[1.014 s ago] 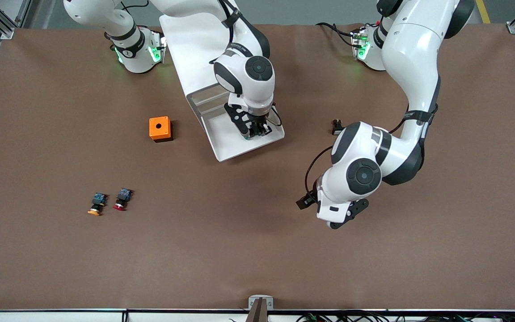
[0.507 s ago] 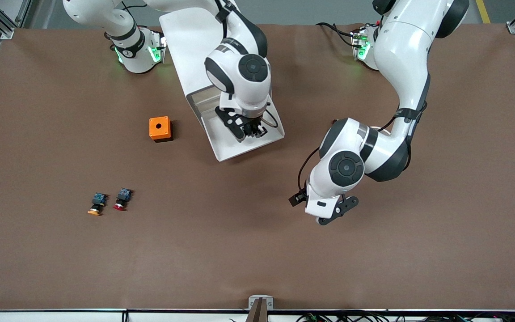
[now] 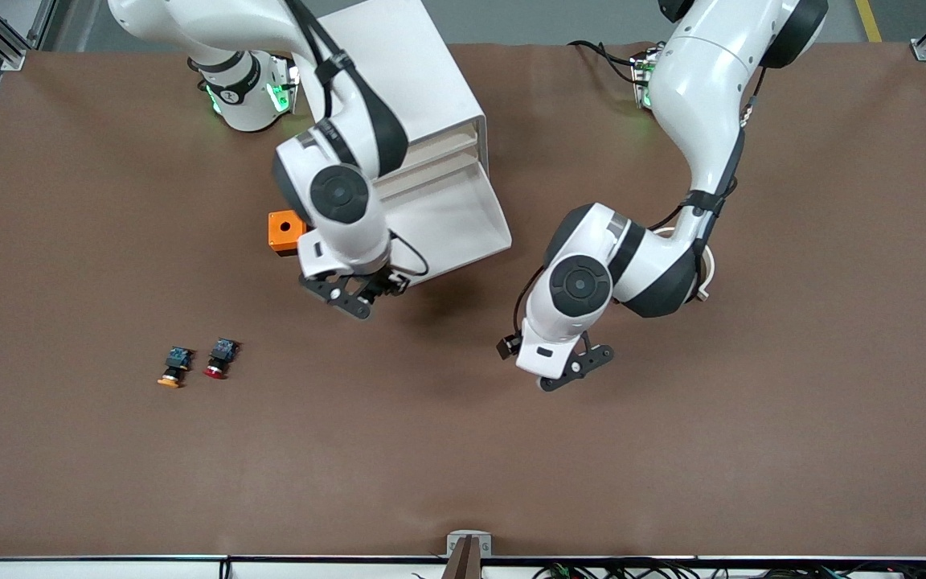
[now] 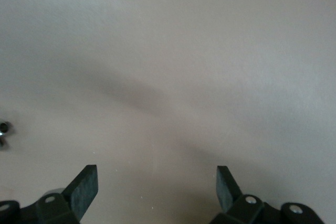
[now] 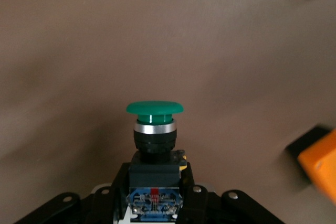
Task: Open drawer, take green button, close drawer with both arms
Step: 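Lift the green button out while the left gripper moves to the drawer, then set the green button beside the red button with the right gripper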
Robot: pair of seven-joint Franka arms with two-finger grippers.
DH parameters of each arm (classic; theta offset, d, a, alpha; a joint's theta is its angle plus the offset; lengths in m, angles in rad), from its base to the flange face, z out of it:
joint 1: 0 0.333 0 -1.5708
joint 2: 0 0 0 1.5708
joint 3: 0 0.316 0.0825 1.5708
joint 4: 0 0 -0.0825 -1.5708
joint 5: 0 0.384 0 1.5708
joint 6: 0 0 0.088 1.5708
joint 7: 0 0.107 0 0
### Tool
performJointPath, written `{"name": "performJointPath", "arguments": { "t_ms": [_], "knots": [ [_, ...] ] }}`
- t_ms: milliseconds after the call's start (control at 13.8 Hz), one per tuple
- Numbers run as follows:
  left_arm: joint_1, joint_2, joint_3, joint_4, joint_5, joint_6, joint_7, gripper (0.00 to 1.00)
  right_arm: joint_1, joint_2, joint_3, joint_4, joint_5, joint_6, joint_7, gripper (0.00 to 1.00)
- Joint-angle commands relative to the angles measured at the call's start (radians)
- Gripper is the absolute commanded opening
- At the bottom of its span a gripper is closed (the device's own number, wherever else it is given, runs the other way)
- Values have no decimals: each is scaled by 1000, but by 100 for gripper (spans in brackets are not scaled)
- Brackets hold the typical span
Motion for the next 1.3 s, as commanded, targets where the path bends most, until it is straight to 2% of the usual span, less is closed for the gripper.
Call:
{"name": "performJointPath", "arguments": {
  "t_ms": [0,290,652,941,1231],
  "knots": [
    [-50,21,5,-10,27,24,-65,99,-87,-18,17,-38,-12,12,-174,0],
    [-96,51,5,-10,24,33,-156,99,-214,-20,17,-73,-12,53,-392,0],
    [-150,72,3,-8,14,39,-160,99,-378,8,19,-185,-12,283,-668,0],
    [-188,70,-4,-10,-29,39,-165,99,-397,68,19,-189,-9,339,-693,0],
    [-226,67,-11,-31,-34,38,-153,99,-389,121,20,-187,58,379,-684,0]
  ]
}}
